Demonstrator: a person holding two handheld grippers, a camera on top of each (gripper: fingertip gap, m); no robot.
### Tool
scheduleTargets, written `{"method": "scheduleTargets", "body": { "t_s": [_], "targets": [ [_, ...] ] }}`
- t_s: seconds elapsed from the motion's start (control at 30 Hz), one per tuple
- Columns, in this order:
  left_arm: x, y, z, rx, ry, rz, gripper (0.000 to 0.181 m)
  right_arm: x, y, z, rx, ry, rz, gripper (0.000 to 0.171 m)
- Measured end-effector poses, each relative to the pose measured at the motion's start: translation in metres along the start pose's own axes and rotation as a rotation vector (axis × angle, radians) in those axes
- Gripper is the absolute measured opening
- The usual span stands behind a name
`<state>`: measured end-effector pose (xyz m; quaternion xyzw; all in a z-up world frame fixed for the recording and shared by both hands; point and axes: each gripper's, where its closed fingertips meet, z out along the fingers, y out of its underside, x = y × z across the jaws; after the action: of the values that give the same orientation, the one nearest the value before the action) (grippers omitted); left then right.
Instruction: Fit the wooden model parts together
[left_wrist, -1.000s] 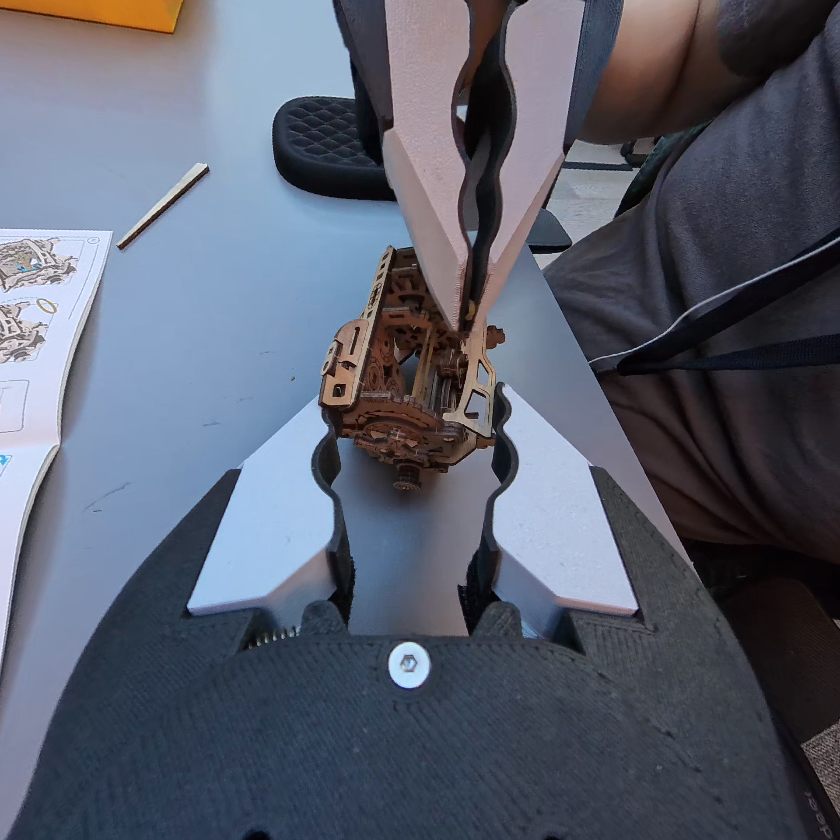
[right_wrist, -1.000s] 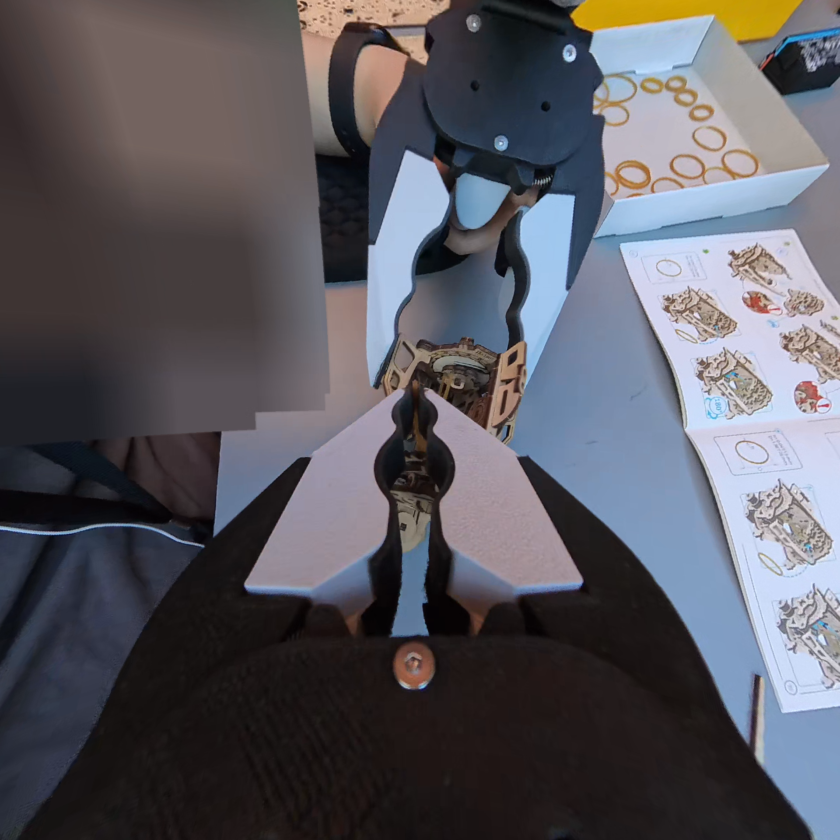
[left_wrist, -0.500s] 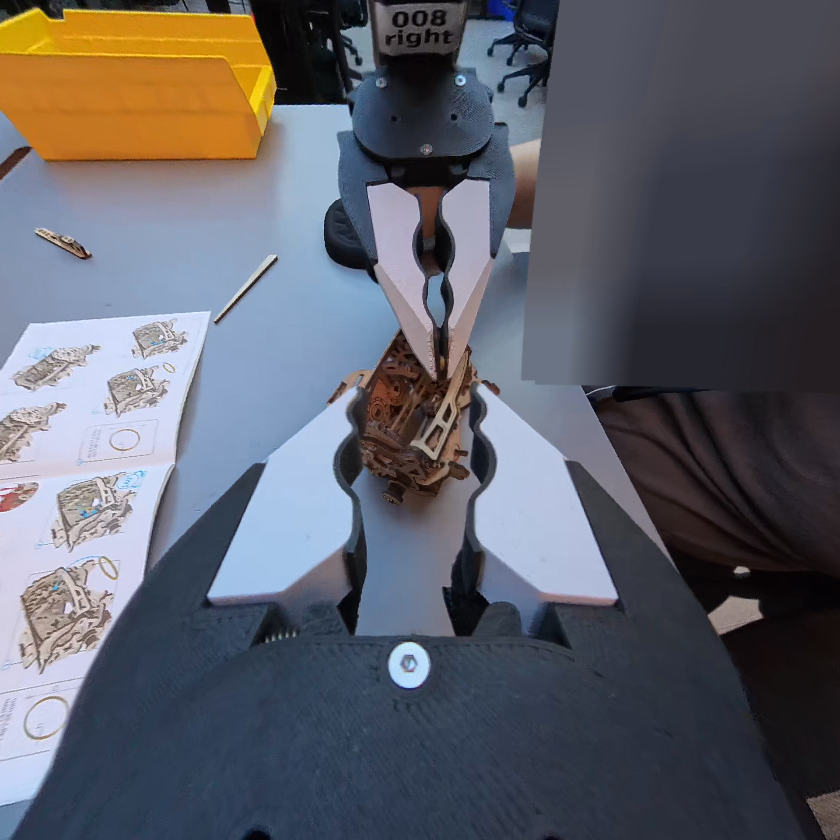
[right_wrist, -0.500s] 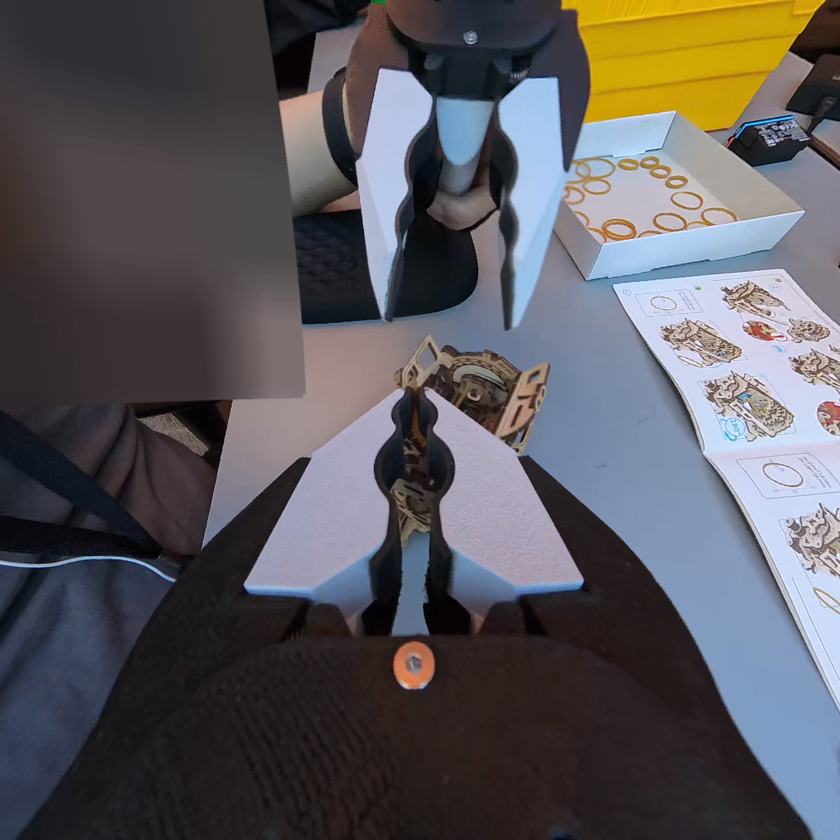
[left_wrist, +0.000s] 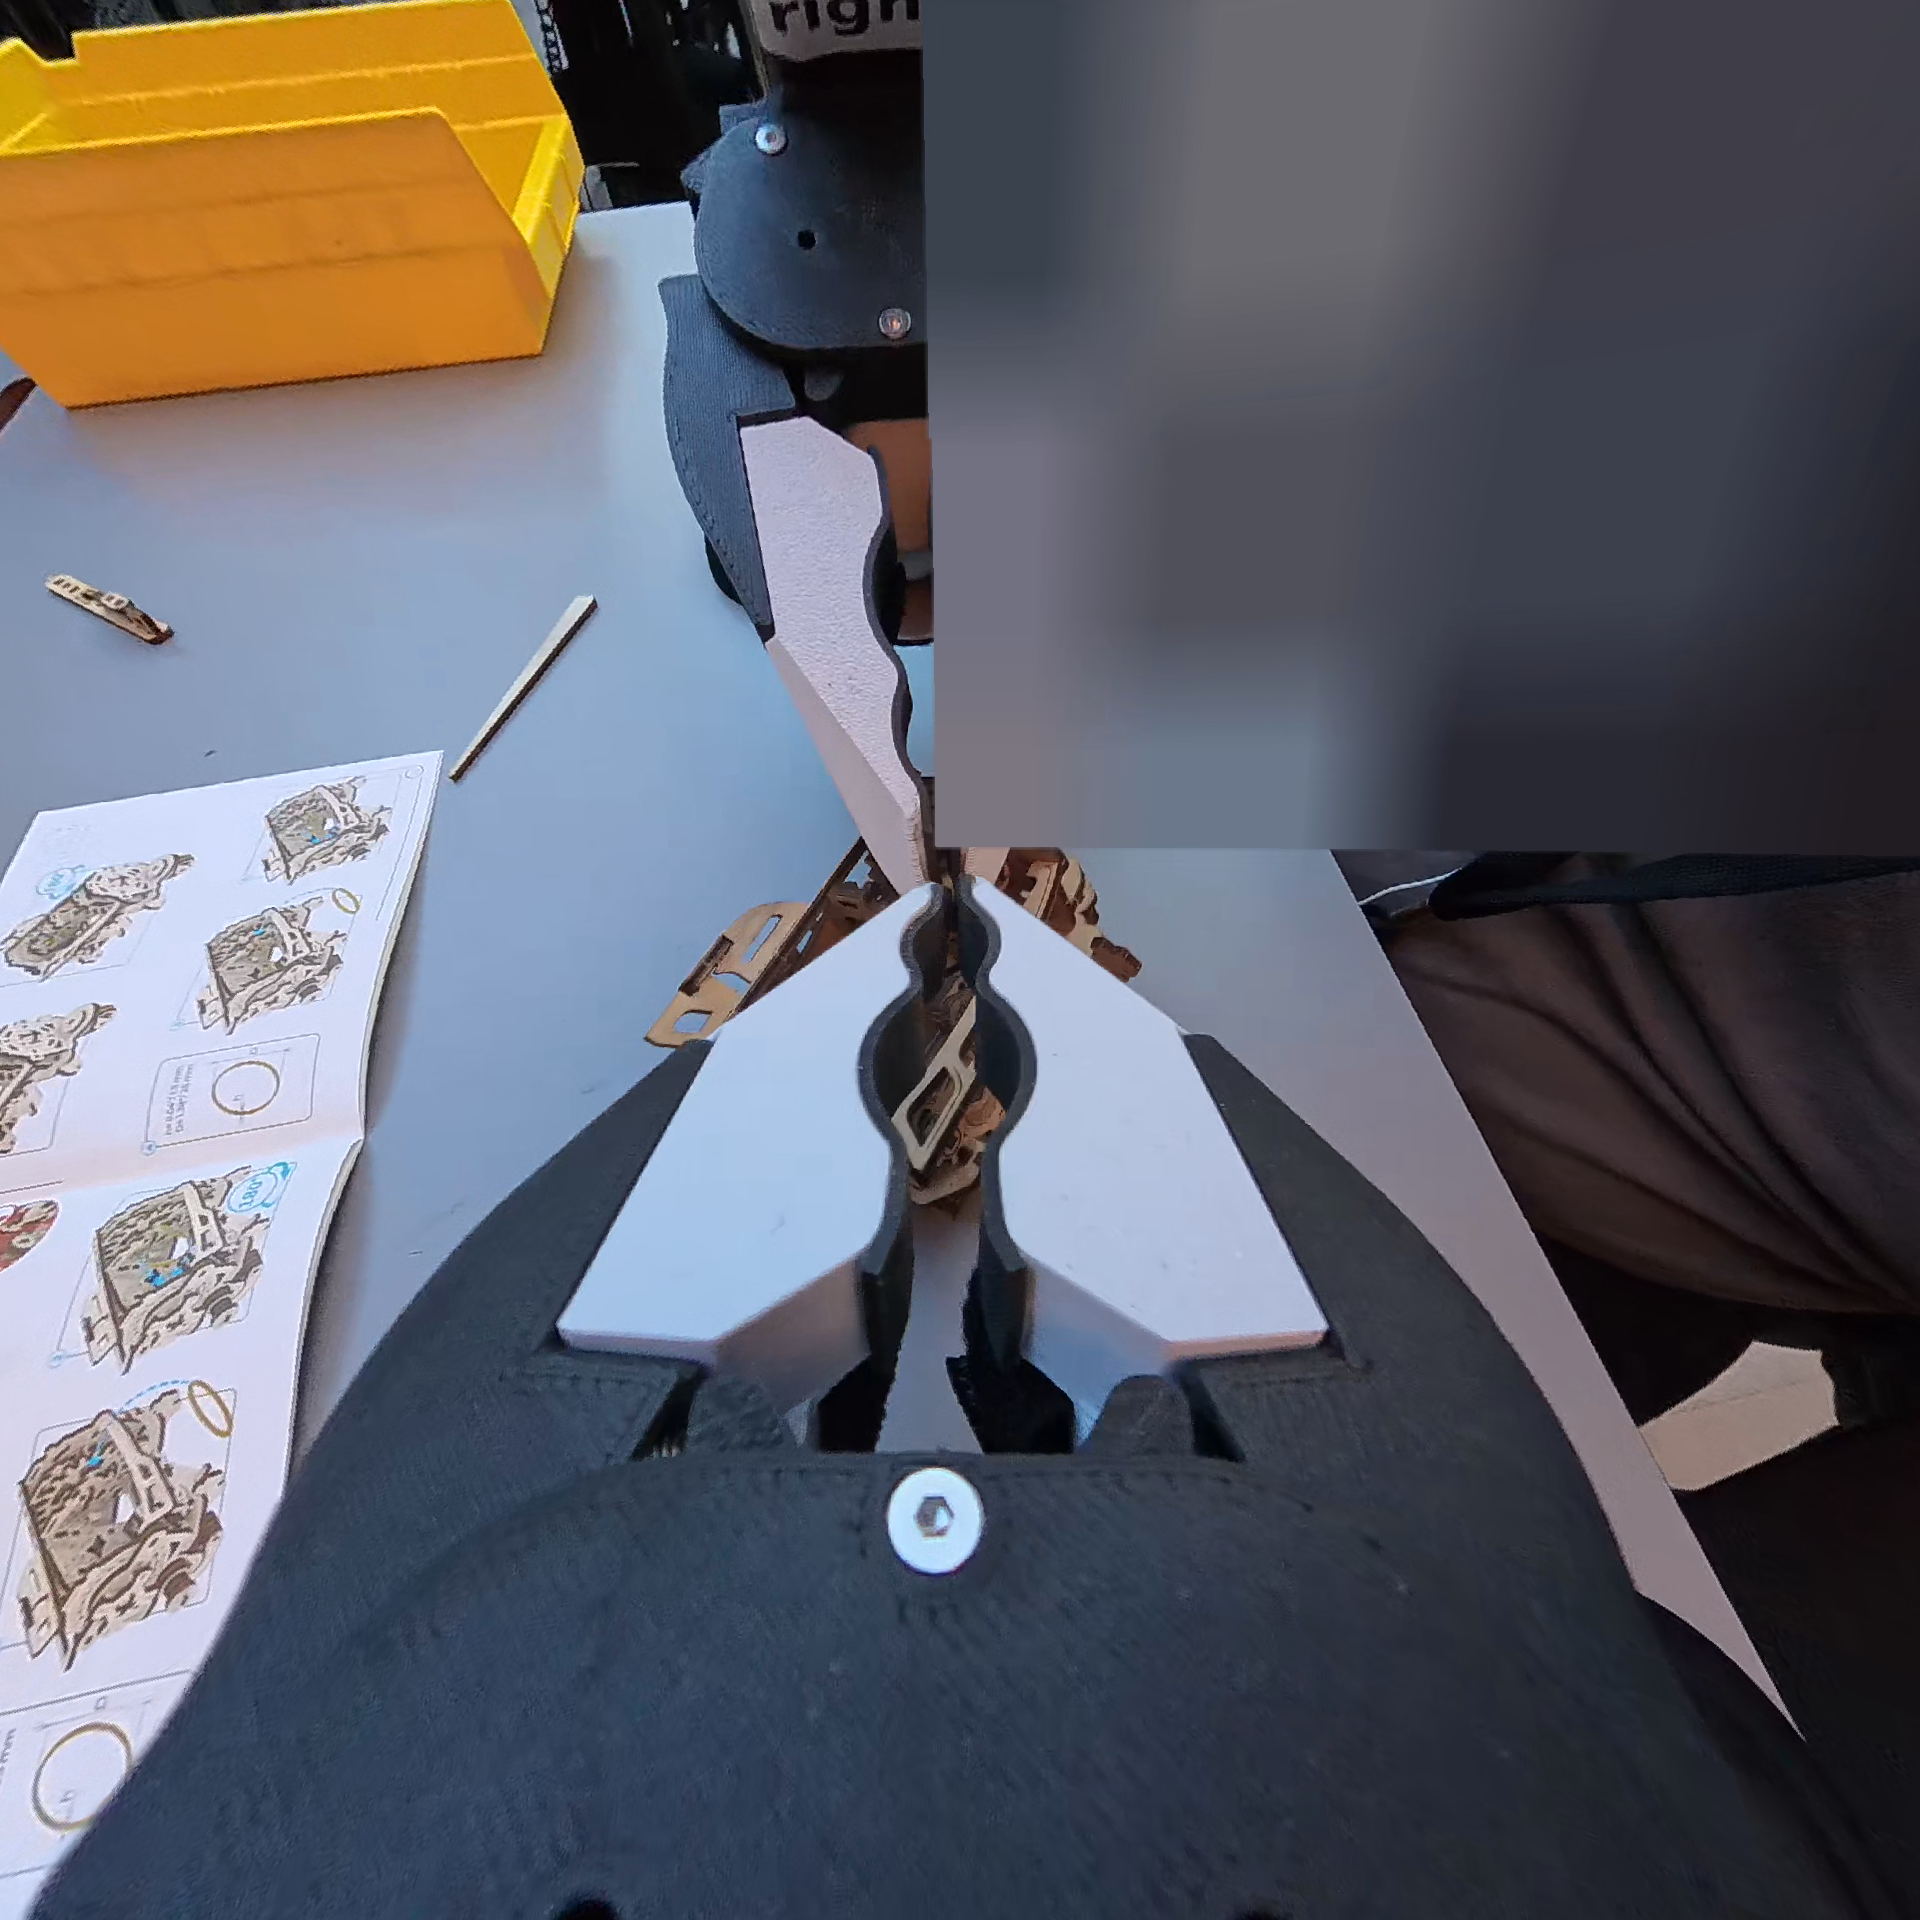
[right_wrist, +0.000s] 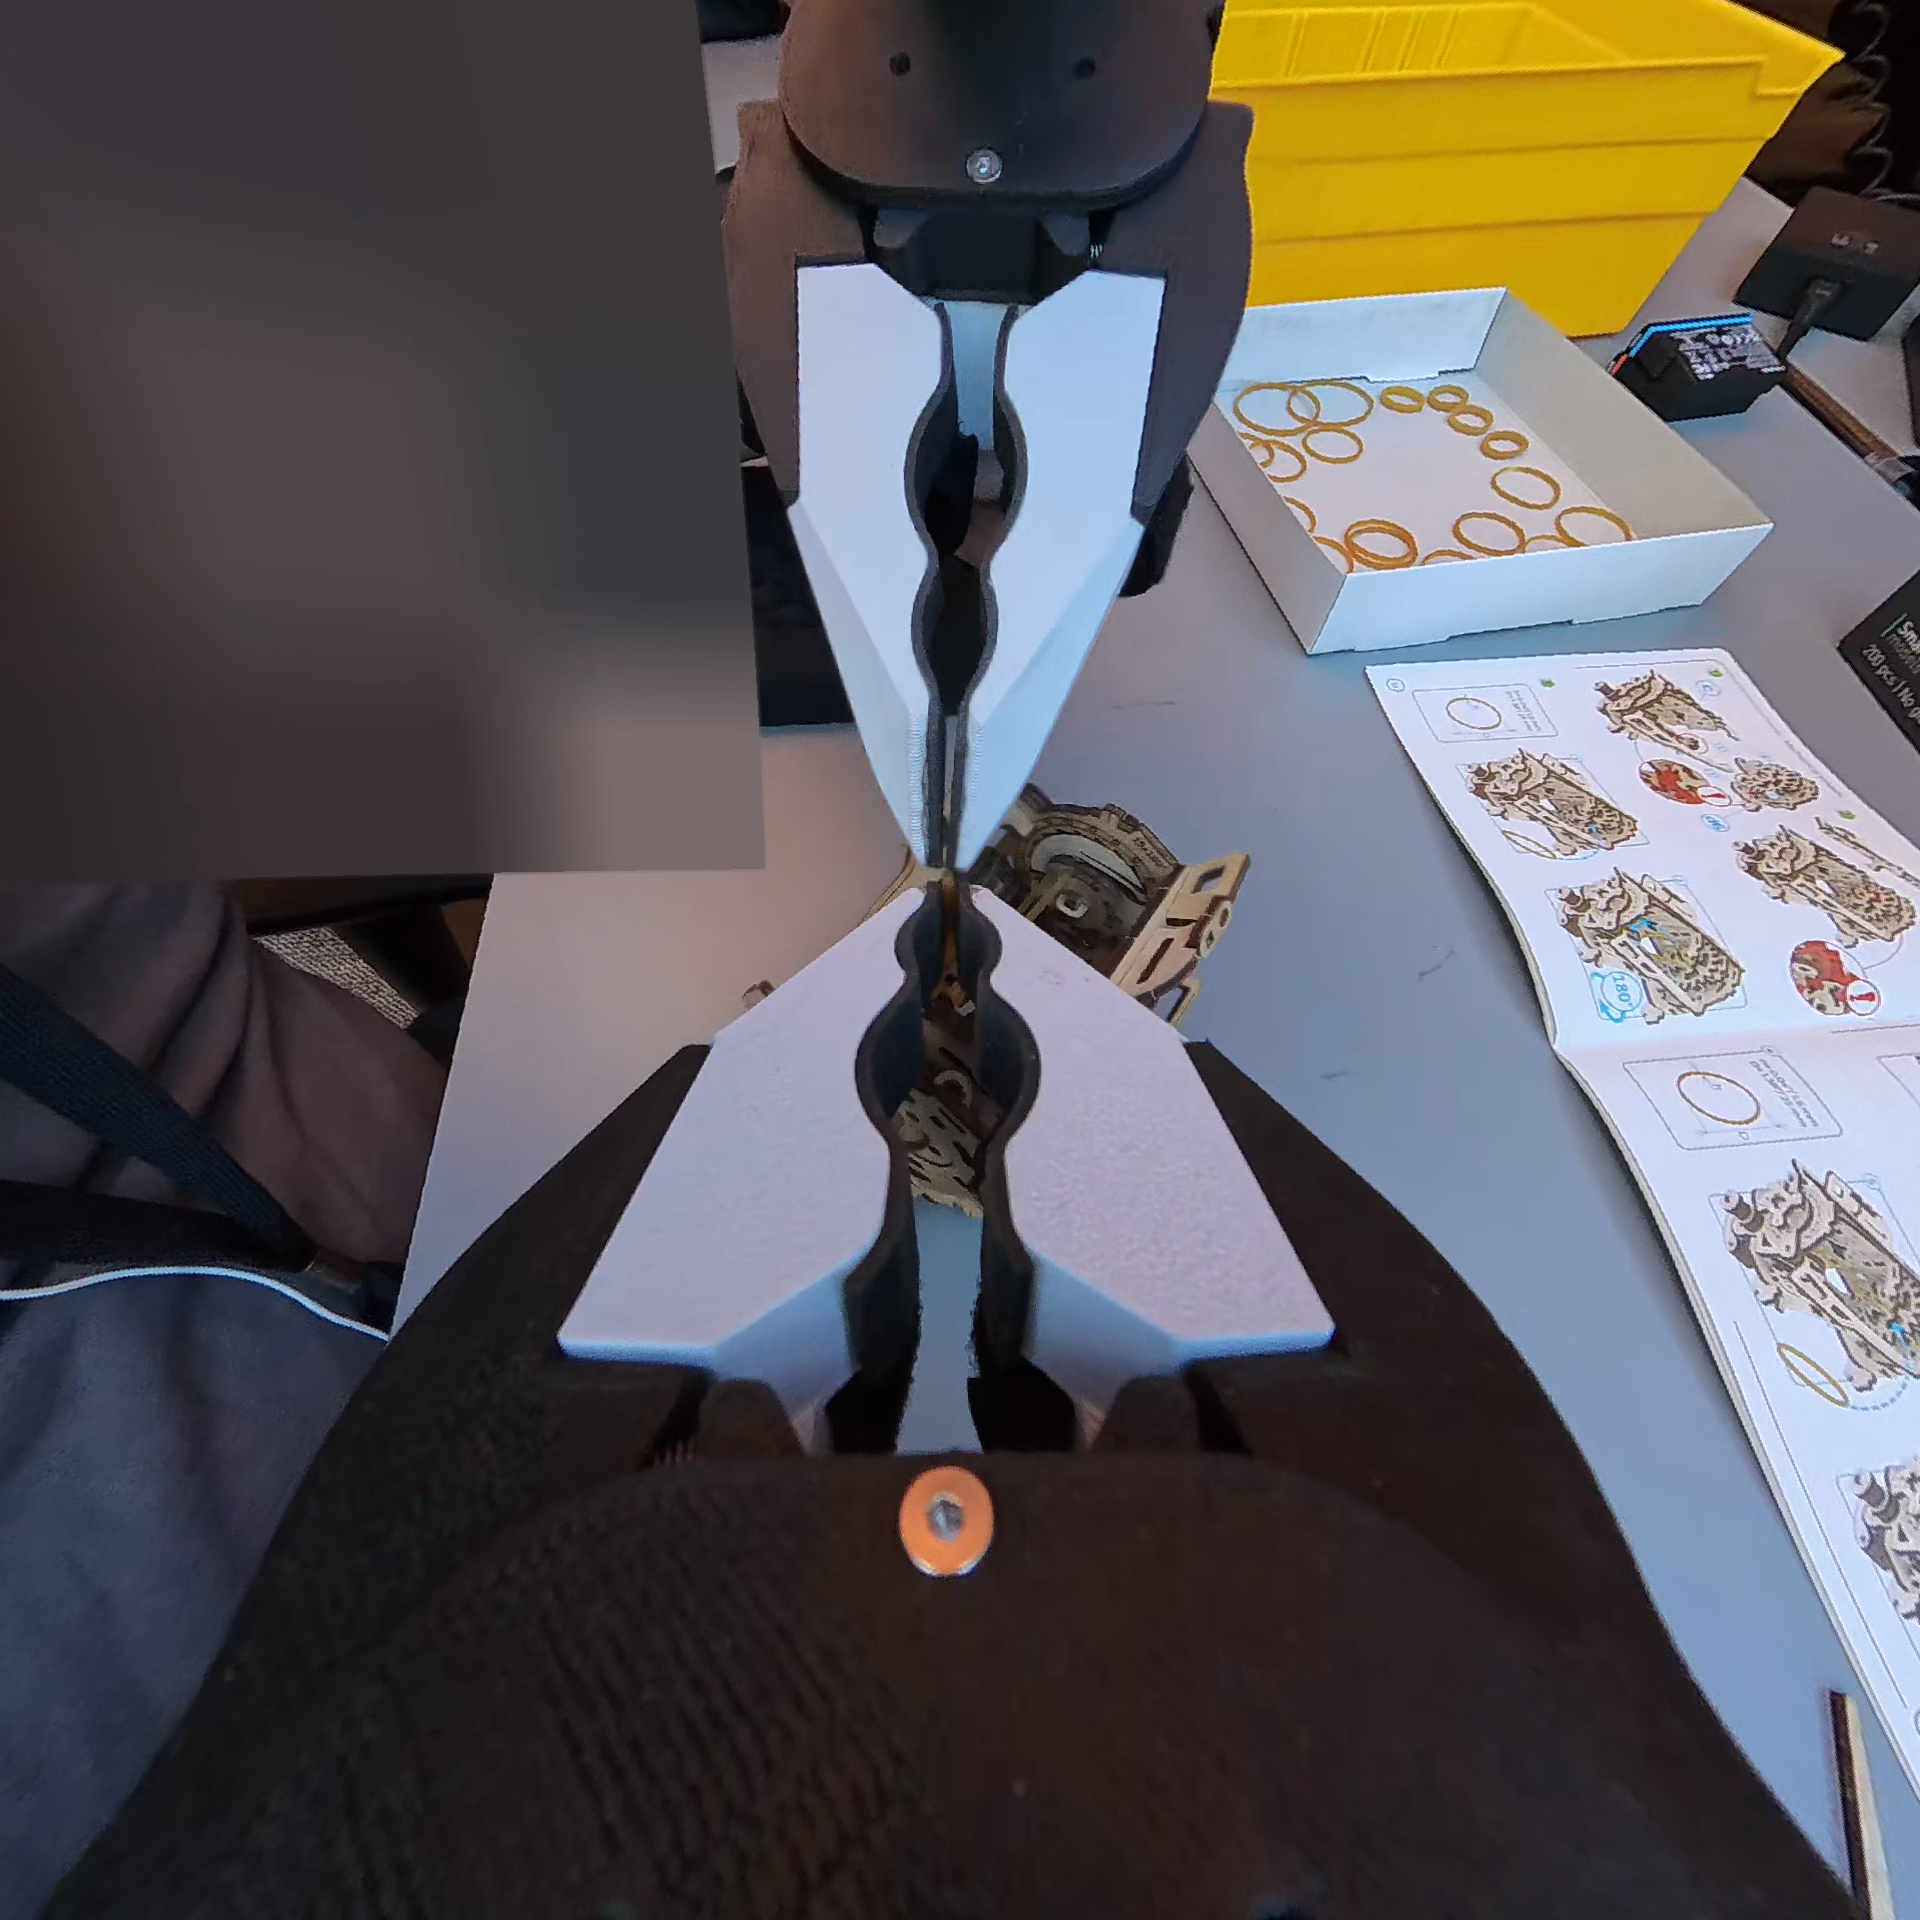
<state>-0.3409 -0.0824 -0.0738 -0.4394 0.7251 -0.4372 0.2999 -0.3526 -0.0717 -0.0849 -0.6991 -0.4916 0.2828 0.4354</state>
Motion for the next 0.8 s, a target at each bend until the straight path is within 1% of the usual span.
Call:
{"method": "scheduleTargets", "body": {
  "t_s": [0.03,0.1,0.17,0.3,0.37,0.5,0.8],
  "targets": [
    [0.0011,-0.0013,-0.0003,0.004,0.006,0.000,0.001,-0.0004,-0.0005,0.0001,0.001,-0.002,-0.001,0.000],
    [0.0004,-0.0018,0.0007,0.000,0.003,-0.011,0.009,-0.0002,0.0003,0.0011,-0.007,-0.002,-0.003,0.000],
    [0.0000,-0.0012,0.0021,-0.002,-0.003,-0.008,0.004,-0.0022,0.0002,0.0021,-0.009,-0.011,-0.007,0.000],
    [0.0003,0.0015,0.0025,-0.015,0.000,-0.008,0.002,-0.0031,0.0023,0.0039,-0.026,-0.001,-0.022,0.000],
    [0.0004,0.0030,0.0023,-0.021,0.004,-0.010,0.004,0.0005,0.0029,0.0032,-0.030,0.023,-0.020,0.000],
    [-0.0001,0.0035,0.0039,-0.021,-0.001,-0.002,0.000,-0.0001,0.0025,0.0009,-0.019,0.010,-0.004,0.000],
    [-0.0027,0.0035,0.0028,-0.039,-0.025,0.008,0.000,0.0012,0.0014,0.0015,-0.013,0.027,-0.006,0.000]
  ]
}}
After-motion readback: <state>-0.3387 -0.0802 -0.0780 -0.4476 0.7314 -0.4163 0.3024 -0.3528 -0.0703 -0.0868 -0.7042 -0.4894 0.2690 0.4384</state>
